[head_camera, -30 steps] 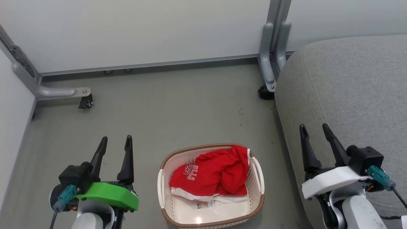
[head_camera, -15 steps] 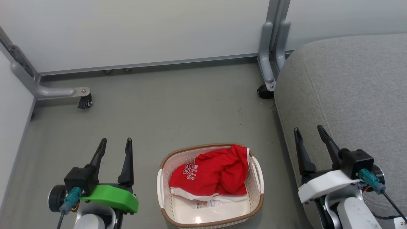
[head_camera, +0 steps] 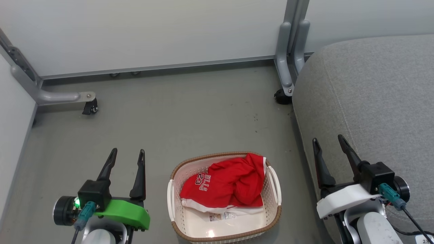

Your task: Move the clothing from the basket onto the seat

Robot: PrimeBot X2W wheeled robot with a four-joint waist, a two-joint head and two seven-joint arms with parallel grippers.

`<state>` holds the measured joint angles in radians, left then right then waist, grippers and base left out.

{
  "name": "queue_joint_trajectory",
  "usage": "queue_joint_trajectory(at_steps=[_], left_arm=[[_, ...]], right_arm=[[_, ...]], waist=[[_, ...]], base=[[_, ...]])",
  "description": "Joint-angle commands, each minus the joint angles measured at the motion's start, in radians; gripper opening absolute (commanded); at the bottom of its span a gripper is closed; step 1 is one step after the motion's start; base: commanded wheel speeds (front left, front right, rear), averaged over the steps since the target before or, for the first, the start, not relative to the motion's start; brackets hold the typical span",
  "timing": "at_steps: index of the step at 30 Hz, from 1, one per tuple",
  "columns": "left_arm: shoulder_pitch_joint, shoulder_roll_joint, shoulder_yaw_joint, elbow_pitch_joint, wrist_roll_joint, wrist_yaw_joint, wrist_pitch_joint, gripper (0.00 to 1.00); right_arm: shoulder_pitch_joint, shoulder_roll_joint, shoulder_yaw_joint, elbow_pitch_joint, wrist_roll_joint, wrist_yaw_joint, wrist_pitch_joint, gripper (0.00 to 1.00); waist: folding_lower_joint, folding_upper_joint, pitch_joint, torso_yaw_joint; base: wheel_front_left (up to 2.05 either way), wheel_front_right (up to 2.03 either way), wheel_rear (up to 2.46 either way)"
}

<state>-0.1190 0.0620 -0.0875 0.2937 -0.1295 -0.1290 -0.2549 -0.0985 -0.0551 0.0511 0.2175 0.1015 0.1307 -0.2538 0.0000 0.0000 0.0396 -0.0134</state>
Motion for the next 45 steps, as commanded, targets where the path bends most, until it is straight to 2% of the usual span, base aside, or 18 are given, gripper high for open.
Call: queue_joint_trajectory(at_steps=[1, 19, 25, 35, 45], left_arm=[[-0.012, 0.001, 0.003, 0.003, 0.018, -0.003, -0.006, 1.00], [-0.013, -0.004, 0.015, 0.013, 0.032, -0.003, -0.010, 1.00], [-0.050, -0.007, -0.010, 0.011, 0.046, -0.003, -0.010, 1.00], [-0.237, -0.009, -0.160, 0.084, 0.073, -0.003, -0.009, 1.00], [-0.475, -0.008, -0.327, 0.325, 0.122, -0.003, -0.009, 1.00]], right_arm=[[0.008, -0.002, 0.004, 0.004, -0.018, 0.000, -0.007, 1.00], [-0.007, 0.002, 0.012, 0.024, 0.003, 0.000, -0.012, 1.00], [-0.038, 0.002, 0.010, 0.010, 0.008, 0.000, -0.012, 1.00], [-0.158, 0.000, 0.014, -0.061, 0.027, 0.000, -0.012, 1.00], [-0.292, 0.003, 0.043, -0.124, 0.086, 0.000, -0.012, 1.00]], waist=[[0.0000, 0.0000, 0.000, -0.001], [0.0000, 0.0000, 0.008, 0.001], [0.0000, 0.0000, 0.048, -0.013], [0.0000, 0.0000, 0.259, -0.084], [0.0000, 0.0000, 0.509, -0.163]], base=[[0.00, 0.00, 0.00], [0.00, 0.00, 0.00], [0.00, 0.00, 0.00], [0.00, 0.00, 0.00], [0.00, 0.00, 0.00]])
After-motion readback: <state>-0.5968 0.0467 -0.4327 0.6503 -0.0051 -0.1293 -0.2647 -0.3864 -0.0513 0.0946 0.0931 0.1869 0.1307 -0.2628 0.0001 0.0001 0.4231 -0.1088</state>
